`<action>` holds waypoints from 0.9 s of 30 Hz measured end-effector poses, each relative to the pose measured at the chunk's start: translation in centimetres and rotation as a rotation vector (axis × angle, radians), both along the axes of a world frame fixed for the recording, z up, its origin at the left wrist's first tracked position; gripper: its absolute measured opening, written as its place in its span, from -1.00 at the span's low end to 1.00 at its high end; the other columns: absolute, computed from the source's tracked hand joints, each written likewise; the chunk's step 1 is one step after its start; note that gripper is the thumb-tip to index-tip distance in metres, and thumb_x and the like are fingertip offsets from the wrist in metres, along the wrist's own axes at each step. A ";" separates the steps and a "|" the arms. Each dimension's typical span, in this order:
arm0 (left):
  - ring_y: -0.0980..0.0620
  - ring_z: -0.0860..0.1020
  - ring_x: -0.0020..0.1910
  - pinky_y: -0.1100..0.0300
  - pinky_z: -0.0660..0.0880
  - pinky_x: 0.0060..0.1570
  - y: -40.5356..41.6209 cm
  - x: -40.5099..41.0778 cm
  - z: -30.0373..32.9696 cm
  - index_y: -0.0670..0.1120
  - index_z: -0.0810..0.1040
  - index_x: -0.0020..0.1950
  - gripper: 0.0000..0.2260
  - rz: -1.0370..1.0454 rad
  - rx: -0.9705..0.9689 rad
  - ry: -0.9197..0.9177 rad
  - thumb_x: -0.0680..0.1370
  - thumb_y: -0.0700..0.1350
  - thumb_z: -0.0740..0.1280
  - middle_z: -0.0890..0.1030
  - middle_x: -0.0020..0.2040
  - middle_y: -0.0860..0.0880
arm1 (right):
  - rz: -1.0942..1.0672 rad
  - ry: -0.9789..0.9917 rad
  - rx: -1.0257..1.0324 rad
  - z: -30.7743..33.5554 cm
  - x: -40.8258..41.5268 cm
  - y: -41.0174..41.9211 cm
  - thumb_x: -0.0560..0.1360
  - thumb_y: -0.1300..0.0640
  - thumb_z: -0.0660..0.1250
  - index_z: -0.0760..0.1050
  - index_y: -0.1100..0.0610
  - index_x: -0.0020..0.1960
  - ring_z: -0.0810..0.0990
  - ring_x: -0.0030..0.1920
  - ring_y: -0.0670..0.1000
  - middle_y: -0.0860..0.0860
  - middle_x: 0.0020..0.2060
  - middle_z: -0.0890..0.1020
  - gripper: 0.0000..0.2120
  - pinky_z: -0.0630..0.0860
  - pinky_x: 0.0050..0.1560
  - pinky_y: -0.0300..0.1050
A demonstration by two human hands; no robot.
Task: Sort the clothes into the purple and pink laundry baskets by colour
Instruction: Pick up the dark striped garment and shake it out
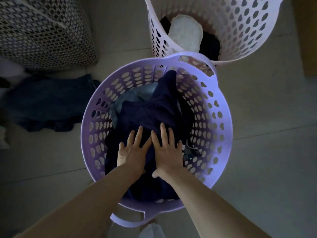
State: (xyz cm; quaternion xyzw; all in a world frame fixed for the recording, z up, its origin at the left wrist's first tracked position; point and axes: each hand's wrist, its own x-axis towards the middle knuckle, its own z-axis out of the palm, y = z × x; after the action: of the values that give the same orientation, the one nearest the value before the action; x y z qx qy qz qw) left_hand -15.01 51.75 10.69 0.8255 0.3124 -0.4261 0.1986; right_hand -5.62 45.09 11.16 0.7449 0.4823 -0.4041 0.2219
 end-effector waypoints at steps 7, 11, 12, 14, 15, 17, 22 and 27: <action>-0.10 -0.28 0.52 -0.06 0.19 0.44 -0.7 0.5 -5.5 0.17 -0.37 0.50 0.06 0.099 -0.034 -0.010 0.40 0.08 0.47 -0.46 0.48 -0.04 | -0.019 -0.047 0.004 -5.9 -0.2 -0.3 0.32 -0.04 0.52 -0.44 -0.03 0.49 -0.35 0.50 0.20 0.08 0.41 -0.54 0.22 -0.05 0.48 0.25; -0.11 -0.29 0.52 -0.07 0.25 0.40 -0.9 1.0 -8.5 0.13 -0.40 0.49 0.03 0.112 -0.037 0.012 0.44 0.07 0.43 -0.47 0.48 -0.06 | -0.023 -0.073 0.037 -9.3 -0.2 -0.4 0.38 -0.03 0.46 -0.38 -0.01 0.51 -0.28 0.51 0.20 0.11 0.46 -0.43 0.12 -0.07 0.49 0.22; -0.11 -0.28 0.52 -0.06 0.26 0.40 -1.1 0.9 -9.3 0.12 -0.40 0.49 0.00 0.110 -0.026 0.007 0.47 0.03 0.41 -0.47 0.48 -0.07 | -0.023 -0.081 0.045 -10.1 -0.3 -0.5 0.41 -0.03 0.43 -0.38 0.00 0.52 -0.27 0.51 0.21 0.12 0.46 -0.42 0.08 -0.08 0.49 0.21; -0.12 -0.27 0.52 -0.05 0.28 0.39 -1.5 0.7 -10.2 0.11 -0.38 0.51 -0.10 0.104 0.006 -0.012 0.54 -0.09 0.33 -0.45 0.49 -0.08 | -0.029 -0.092 0.069 -11.1 -0.6 -0.8 0.49 -0.02 0.33 -0.37 0.01 0.52 -0.25 0.51 0.22 0.13 0.47 -0.40 -0.04 -0.11 0.49 0.21; -0.13 -0.27 0.52 -0.04 0.29 0.39 -1.8 0.6 -10.5 0.10 -0.38 0.51 -0.13 0.100 0.020 -0.023 0.56 -0.14 0.29 -0.44 0.49 -0.08 | -0.036 -0.097 0.081 -11.4 -0.7 -0.9 0.53 -0.01 0.27 -0.37 0.02 0.52 -0.25 0.52 0.22 0.13 0.48 -0.39 -0.11 -0.12 0.49 0.21; -0.13 -0.26 0.52 -0.03 0.31 0.38 -2.0 0.5 -11.0 0.10 -0.39 0.50 -0.15 0.091 0.030 -0.034 0.57 -0.16 0.27 -0.44 0.49 -0.09 | -0.037 -0.106 0.088 -11.8 -0.9 -1.1 0.57 0.01 0.20 -0.37 0.03 0.52 -0.25 0.51 0.23 0.14 0.48 -0.39 -0.18 -0.14 0.48 0.19; -0.11 -0.25 0.53 -0.02 0.34 0.32 -1.4 0.3 -10.3 0.12 -0.39 0.50 -0.09 0.062 0.012 -0.021 0.53 -0.04 0.34 -0.44 0.49 -0.07 | -0.012 -0.105 0.023 -10.6 -0.9 -0.4 0.55 -0.01 0.23 -0.37 0.02 0.52 -0.26 0.51 0.22 0.14 0.47 -0.41 -0.14 -0.14 0.49 0.18; -0.08 -0.19 0.54 -0.09 0.24 0.37 0.3 -0.4 -7.2 0.14 -0.35 0.51 -0.01 -0.002 -0.072 -0.014 0.45 0.06 0.42 -0.38 0.52 -0.02 | 0.008 -0.085 -0.059 -7.3 -0.4 0.4 0.50 -0.01 0.31 -0.34 -0.01 0.53 -0.23 0.52 0.20 0.11 0.47 -0.42 -0.08 -0.08 0.50 0.19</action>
State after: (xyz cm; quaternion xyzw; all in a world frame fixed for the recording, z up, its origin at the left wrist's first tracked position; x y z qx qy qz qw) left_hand -15.40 52.07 3.53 0.8211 0.2946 -0.4315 0.2298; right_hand -6.06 45.51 3.85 0.7525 0.4634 -0.3854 0.2655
